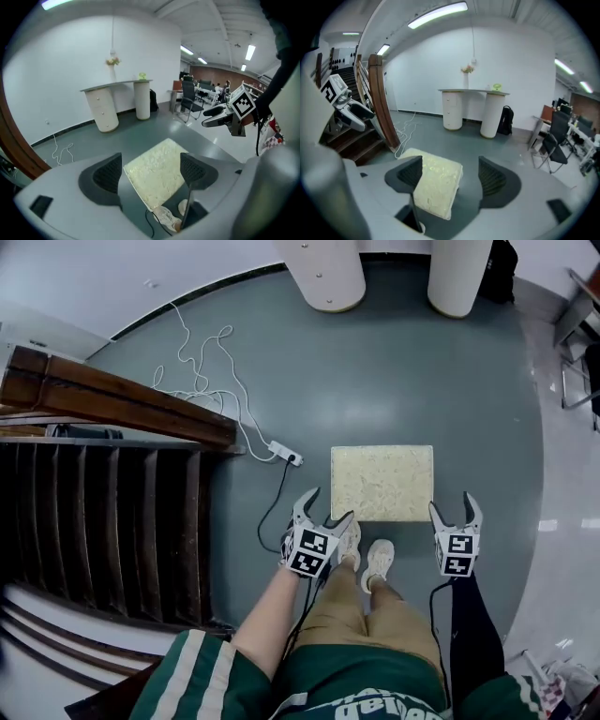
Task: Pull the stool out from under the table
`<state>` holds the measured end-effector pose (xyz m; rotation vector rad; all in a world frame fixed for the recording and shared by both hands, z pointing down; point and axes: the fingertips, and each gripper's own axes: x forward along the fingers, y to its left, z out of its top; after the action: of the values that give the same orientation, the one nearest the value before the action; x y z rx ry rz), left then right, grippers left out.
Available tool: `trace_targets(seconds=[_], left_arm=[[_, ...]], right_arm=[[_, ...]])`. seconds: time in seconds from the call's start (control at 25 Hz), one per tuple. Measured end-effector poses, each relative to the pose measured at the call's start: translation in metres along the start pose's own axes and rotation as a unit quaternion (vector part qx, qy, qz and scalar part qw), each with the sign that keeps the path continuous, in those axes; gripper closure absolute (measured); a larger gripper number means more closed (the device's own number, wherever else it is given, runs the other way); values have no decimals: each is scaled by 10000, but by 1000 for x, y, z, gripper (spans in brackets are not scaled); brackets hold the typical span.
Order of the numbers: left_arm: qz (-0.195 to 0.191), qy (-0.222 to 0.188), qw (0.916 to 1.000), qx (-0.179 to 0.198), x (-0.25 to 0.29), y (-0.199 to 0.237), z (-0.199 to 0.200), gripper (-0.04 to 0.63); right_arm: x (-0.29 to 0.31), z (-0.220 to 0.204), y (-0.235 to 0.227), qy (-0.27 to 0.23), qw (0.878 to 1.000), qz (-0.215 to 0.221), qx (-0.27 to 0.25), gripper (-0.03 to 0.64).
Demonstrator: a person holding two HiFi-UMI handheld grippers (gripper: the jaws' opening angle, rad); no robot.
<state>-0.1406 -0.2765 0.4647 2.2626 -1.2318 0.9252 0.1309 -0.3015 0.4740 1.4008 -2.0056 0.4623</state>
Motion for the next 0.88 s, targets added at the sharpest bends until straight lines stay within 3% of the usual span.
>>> trace_targets(seconds=[0.16,0.44,0.64,0.88], left_arm=[[295,-743,9968,75,-61,15,80,206],[541,-1675,9843,-97,-160,33,166,206],[407,-2309,9721,-33,-215,47,202,206],[104,-2921,9563,101,-274,78,216,206]], right_arm=[[-49,80,0,-555,9983,-137,-58,235],[-136,170,35,-1392,9902,-125,-40,238],[-173,230,69,-1933,9803,-81,-404,239],[-201,276,120,-2352,9700,-447,-422,230]])
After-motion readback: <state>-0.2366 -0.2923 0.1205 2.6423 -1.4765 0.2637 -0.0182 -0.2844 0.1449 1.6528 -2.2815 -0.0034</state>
